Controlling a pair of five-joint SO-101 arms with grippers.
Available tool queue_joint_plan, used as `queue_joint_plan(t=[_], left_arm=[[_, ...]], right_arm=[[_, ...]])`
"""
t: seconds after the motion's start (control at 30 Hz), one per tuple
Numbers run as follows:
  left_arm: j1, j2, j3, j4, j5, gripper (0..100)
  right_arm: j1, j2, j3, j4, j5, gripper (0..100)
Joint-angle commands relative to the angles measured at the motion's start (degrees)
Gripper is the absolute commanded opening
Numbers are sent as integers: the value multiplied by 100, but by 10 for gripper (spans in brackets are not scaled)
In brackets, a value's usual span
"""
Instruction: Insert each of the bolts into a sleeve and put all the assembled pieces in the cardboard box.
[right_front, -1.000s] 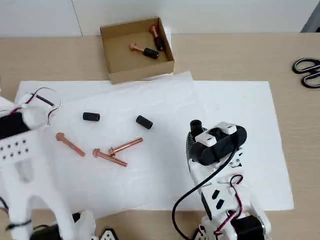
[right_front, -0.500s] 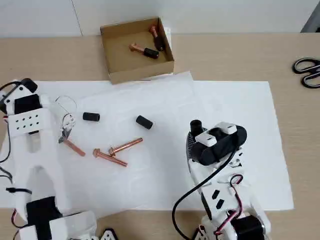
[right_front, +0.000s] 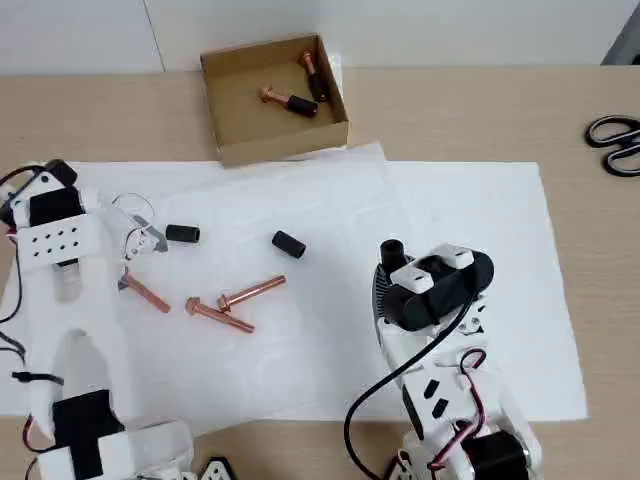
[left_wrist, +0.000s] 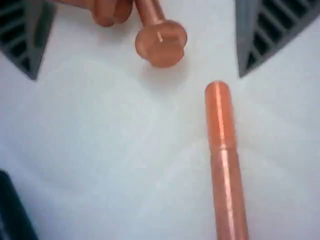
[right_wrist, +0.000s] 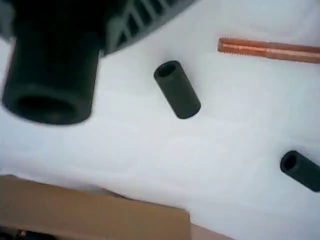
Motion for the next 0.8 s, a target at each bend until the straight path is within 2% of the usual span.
queue_joint_plan(t=[0.0,0.2,0.33,0.77], left_arm=[[-149,-26,-215,-158,0,251],[-580,-9,-207,-193,0,251],[-563,527,-119,-466,0,251],[-545,2286,-989,-633,0,251]], right_arm=[[57,-40,-26,-4,35,3],[57,-40,-35,233,229,3],[57,-40,-26,233,633,3],[66,-40,-26,233,633,3]])
